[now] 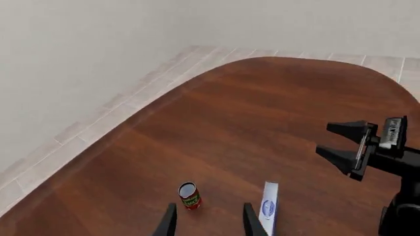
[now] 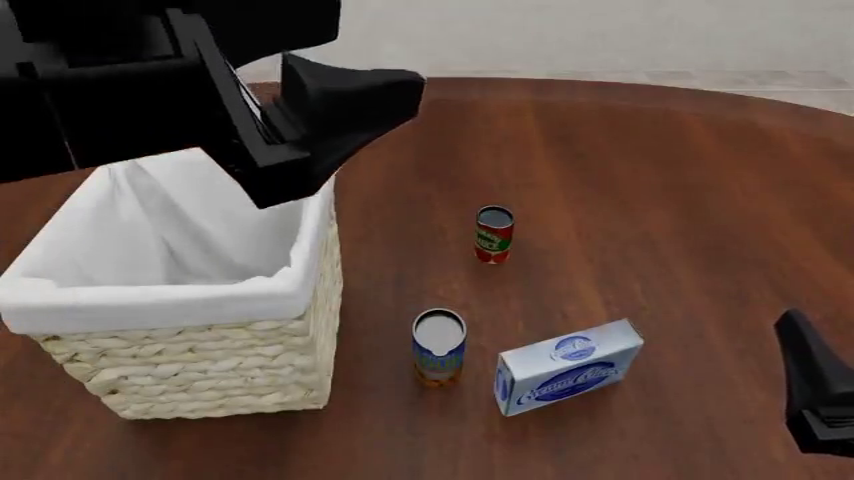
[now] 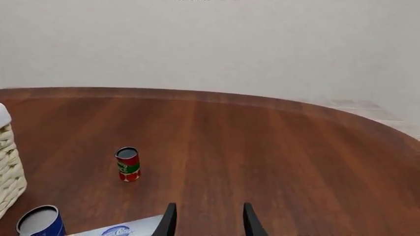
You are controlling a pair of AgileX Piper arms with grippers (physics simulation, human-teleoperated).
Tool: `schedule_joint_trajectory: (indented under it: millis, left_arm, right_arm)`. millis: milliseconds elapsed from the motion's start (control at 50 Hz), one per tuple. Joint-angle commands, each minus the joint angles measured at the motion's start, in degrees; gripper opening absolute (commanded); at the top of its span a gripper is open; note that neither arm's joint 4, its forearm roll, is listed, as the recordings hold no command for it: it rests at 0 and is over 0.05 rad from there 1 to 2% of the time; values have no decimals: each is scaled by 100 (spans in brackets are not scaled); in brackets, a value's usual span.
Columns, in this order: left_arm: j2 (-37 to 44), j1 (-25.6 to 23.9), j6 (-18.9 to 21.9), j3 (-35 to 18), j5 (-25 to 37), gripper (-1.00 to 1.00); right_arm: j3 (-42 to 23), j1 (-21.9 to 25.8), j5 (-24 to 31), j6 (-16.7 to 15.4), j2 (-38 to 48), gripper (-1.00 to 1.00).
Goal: Pick up the cream cheese box, and put it in the basket.
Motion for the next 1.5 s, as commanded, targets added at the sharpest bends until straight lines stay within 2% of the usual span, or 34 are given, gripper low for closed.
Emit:
schedule_joint_trajectory:
  millis: [20,40,200,240,340,660,1160,1500]
  left_arm:
    - [412,-469,-221,201,-405,100]
    - [444,-504,-269,205,-426,100]
    - [810,-858,-640,297,-674,100]
    - [870,-976,-762,333,-764,100]
    - [1090,-1082,-886,438,-985,100]
    - [1552,-1210,-1383,646,-1535,100]
    - [2538,-798,-1524,653,-2027,100]
    - [3115,-862,-1551,877,-2428,100]
  right_arm:
    - [12,-150,-99,-355,-5,100]
    - [-2,-80,-63,-266,-5,100]
    - [-100,-149,-96,-515,-4,100]
    - [-147,-126,-57,-493,-5,100]
    - [-108,-186,-141,-697,-5,100]
    - [-159,-143,-130,-792,-5,100]
    - [-138,-76,-175,-740,-5,100]
    - [-146,-46,-205,-735,-5,100]
